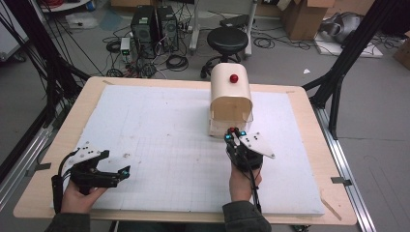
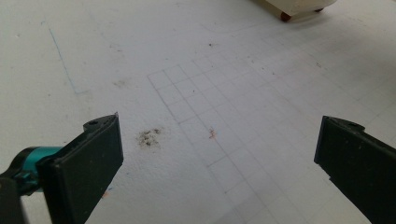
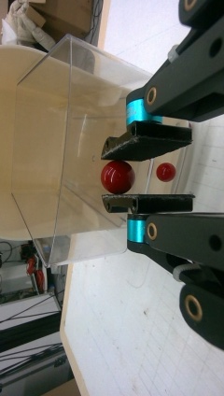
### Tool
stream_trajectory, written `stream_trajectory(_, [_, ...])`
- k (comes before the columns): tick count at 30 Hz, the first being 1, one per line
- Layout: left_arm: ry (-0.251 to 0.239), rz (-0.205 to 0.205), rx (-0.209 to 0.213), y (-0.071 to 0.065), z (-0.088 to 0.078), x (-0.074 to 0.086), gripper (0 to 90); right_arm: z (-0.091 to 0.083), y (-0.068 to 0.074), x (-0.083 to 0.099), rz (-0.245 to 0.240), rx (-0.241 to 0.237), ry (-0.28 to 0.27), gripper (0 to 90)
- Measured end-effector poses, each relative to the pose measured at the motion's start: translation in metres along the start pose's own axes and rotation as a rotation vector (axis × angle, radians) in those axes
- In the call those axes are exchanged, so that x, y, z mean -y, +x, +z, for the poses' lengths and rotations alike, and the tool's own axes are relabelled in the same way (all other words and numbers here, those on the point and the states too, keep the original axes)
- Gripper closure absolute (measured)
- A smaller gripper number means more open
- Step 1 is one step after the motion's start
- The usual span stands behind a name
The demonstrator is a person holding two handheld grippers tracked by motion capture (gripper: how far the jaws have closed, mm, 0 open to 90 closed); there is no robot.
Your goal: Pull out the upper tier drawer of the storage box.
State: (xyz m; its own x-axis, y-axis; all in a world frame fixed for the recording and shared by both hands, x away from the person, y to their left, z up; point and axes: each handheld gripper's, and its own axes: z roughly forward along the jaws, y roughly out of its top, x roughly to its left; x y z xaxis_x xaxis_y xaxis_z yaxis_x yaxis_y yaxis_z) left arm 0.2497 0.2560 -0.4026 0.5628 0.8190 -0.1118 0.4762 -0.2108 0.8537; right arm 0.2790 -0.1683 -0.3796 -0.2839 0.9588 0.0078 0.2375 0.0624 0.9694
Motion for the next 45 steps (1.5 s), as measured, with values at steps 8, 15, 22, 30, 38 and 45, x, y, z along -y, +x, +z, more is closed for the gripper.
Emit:
stream_trajectory(8, [0.001, 0.000, -0.001, 0.000, 0.000, 0.000, 1.7, -0.006, 0.000, 0.002, -0.005, -0.009, -0.005, 72.3])
stream_trajectory(15, [-0.002, 0.003, -0.001, -0.001, 0.000, 0.000, 1.8, -0.010, 0.001, 0.003, -0.009, -0.014, -0.005, 72.3])
stream_trajectory(22, [-0.004, 0.001, 0.000, -0.001, 0.000, -0.001, 1.7, -0.014, 0.002, 0.004, -0.008, -0.020, -0.004, 72.3])
stream_trajectory(30, [-0.003, 0.005, 0.002, -0.001, 0.000, -0.001, 1.7, -0.017, 0.002, 0.005, -0.008, -0.025, -0.008, 72.3])
stream_trajectory(38, [-0.004, 0.005, 0.001, -0.001, 0.000, -0.001, 1.7, -0.018, 0.002, 0.006, -0.006, -0.026, -0.007, 72.3])
stream_trajectory(45, [-0.003, 0.006, 0.003, -0.001, 0.000, -0.001, 1.8, -0.018, 0.002, 0.008, -0.002, -0.034, -0.008, 71.1])
